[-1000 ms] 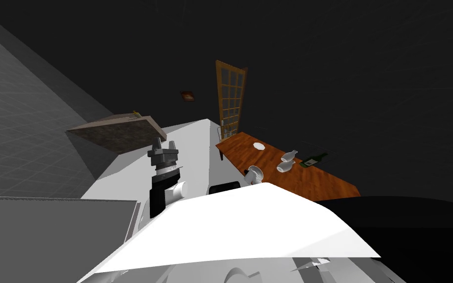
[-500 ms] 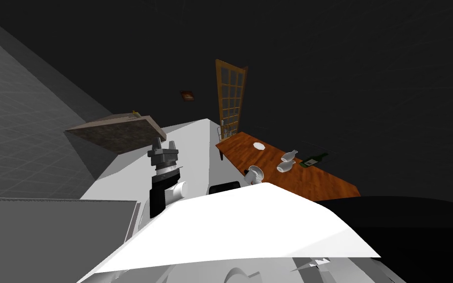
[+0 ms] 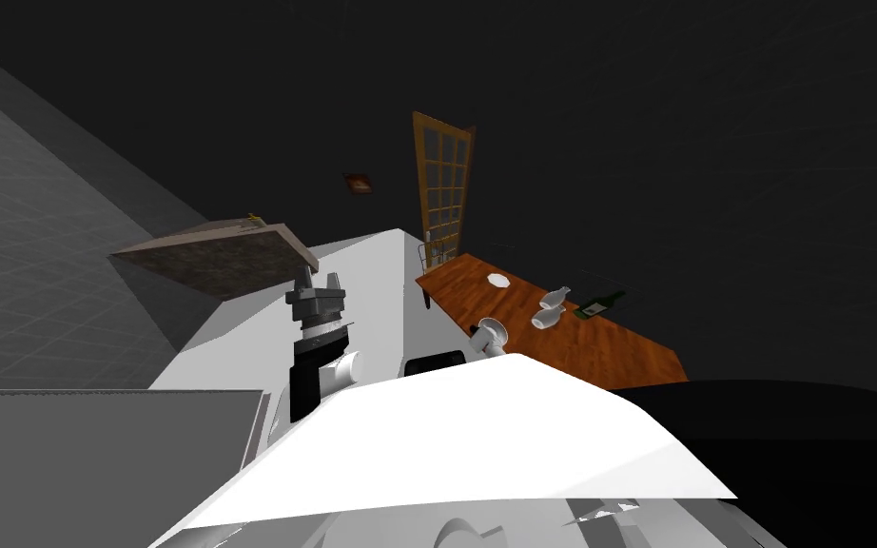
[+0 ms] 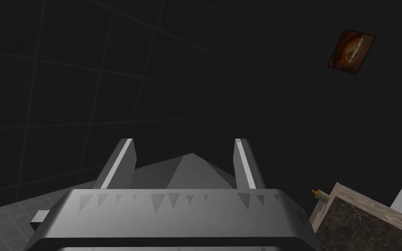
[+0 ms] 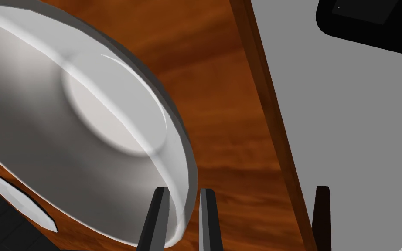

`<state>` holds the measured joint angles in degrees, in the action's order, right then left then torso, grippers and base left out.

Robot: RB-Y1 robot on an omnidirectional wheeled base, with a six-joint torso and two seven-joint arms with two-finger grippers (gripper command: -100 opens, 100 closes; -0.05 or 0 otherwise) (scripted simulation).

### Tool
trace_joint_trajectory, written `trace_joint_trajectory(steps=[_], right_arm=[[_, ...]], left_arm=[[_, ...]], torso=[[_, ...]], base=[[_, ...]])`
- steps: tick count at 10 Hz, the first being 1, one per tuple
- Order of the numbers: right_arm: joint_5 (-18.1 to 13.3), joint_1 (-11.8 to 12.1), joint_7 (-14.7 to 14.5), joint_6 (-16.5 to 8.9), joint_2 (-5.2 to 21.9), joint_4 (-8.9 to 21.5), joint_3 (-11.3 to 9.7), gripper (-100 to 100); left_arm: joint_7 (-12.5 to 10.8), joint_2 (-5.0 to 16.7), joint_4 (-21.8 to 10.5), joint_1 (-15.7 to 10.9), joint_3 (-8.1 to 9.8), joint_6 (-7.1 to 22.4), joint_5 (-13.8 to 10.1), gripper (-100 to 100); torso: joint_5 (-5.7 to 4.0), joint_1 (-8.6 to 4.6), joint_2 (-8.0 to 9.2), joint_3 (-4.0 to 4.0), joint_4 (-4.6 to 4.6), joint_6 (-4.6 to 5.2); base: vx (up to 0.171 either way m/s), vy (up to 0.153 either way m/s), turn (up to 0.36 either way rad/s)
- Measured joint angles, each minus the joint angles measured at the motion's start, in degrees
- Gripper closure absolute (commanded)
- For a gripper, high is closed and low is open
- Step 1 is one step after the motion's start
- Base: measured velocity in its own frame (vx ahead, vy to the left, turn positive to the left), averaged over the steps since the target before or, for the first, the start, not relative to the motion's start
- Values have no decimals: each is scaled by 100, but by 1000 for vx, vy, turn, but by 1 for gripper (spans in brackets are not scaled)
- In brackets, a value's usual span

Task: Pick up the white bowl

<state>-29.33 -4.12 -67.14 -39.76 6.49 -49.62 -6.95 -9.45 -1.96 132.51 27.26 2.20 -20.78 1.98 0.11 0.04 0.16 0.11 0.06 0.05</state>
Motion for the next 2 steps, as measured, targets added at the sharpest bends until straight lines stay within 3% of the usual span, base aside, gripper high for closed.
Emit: trace_joint_trajectory(steps=[1,2], right_arm=[[14,-59,-88,-83,-41,-25,23,100],[15,-65,-103,-97,-47,-24,26,0]], left_arm=[[0,0,0,0,0,0,0,0],[0,0,0,0,0,0,0,0]], torso=[[1,-1,0,0,0,-1],[2,2,-10,-5,-1,-1]], base=[[-28,-8,-6],[-6,-1,0]])
